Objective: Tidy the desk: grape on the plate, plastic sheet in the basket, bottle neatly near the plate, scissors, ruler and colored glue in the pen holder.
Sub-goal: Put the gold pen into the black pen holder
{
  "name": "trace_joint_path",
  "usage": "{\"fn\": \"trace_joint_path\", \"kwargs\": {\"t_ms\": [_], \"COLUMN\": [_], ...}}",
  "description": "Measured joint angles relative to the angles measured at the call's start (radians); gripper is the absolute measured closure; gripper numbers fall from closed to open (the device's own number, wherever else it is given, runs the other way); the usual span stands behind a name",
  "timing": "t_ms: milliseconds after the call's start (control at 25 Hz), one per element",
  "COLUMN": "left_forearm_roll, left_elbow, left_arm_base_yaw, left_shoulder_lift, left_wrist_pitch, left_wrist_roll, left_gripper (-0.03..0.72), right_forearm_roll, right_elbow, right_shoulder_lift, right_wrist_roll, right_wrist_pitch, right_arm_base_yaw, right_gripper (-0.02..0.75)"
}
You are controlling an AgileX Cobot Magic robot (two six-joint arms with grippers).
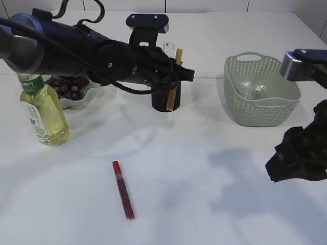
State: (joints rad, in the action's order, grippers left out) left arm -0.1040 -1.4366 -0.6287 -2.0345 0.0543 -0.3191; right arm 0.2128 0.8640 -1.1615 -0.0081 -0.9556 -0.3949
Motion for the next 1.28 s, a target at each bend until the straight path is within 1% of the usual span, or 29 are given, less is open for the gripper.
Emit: {"fn": "trace_joint_path", "kwargs": {"t_ms": [200,360,480,560,760,960,1280], "left_forearm_roll": [-0.006,-0.008,-0.01,-0.01,-0.012,-0.018,-0.02], "left_elbow": [0.0,0.0,-0.008,-0.032,-0.106,-0.145,-0.185], "left_arm_base_yaw": [0.024,0.065,0.1,0.121,0.144,0.152,0.159], "left_shoulder_lift": [0.0,0.0,-0.011,-0.034,-0.121,-0.191,-0.239], "left_wrist_pitch": [-0.258,-0.44,-0.521,-0.54,-0.542,-0.54,-0.536], "left_wrist_roll": [0.0,0.0,0.0,0.004,0.014,0.043,0.051], "left_gripper": [0.599,0.599,0.599,0.599,0.598,0.596,0.595], "right_forearm_roll": [-0.034,-0.042,-0.045,-0.045,-0.047,-0.047,-0.048], "right_elbow": [0.0,0.0,0.0,0.0,0.0,0.0,0.0], "right_shoulder_lift": [0.0,0.0,0.0,0.0,0.0,0.0,0.0], "right_wrist_roll": [0.0,0.0,0.0,0.0,0.0,0.0,0.0], "right_wrist_pitch": [0.0,0.0,0.001,0.011,0.026,0.026,0.028], "right_arm_base_yaw": [0.0,0.0,0.0,0.0,0.0,0.0,0.0], "right_gripper": [0.374,0.374,0.374,0.374,0.374,0.374,0.374]}}
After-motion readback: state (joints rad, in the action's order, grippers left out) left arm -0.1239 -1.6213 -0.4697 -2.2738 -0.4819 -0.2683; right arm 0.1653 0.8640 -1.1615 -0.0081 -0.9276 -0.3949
